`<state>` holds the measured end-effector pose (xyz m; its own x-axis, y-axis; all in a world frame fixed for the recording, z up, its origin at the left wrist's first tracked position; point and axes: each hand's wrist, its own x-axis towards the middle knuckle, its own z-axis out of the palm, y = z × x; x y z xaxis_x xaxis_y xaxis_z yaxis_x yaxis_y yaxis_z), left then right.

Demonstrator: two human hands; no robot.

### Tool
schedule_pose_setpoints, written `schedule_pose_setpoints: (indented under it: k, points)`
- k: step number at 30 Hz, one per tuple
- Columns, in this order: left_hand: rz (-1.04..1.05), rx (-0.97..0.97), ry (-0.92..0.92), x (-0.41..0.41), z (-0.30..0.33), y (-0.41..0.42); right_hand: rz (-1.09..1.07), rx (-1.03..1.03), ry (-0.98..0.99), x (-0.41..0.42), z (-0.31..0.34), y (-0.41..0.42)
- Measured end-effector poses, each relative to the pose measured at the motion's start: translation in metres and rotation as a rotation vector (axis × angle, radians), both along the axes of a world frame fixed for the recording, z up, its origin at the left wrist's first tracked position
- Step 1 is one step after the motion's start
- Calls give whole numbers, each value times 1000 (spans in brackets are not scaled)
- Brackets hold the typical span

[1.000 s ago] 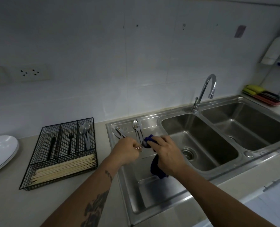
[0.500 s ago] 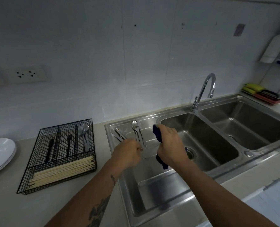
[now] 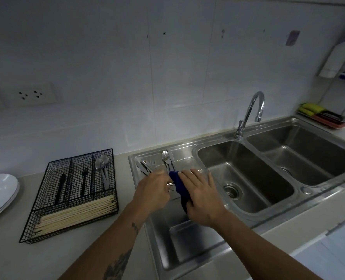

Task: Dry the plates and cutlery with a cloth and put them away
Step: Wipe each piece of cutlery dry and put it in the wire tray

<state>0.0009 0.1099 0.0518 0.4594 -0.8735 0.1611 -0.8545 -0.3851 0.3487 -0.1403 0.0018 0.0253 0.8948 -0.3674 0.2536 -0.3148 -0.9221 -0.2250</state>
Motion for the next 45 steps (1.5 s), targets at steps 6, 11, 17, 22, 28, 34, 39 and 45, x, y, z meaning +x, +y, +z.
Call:
schedule_pose_setpoints:
  k: [6, 11, 17, 22, 28, 34, 39, 45]
  points:
    - [-19, 35, -18, -8, -3, -2, -37, -32, -39, 0, -14, -25]
    - [-19, 4, -82, -5, 2, -7, -72, -49, -28, 3, -11, -10]
    - [13, 58, -71, 0, 6, -3, -364, 175, -147, -12, 2, -36]
    - [53, 57, 216, 4, 17, -13, -176, 51, -277, -4, 16, -14]
    - [87, 15, 390, 3, 16, -11, -169, 83, -213, 0, 5, -18]
    - [92, -10, 411, 4, 14, -15, -91, 2, -172, -1, -2, -21]
    - [88, -7, 456, 5, 9, -15, -49, 3, -179, -2, -4, -19]
    - [100, -28, 510, 5, 0, -18, -169, 182, -264, 4, -9, -27]
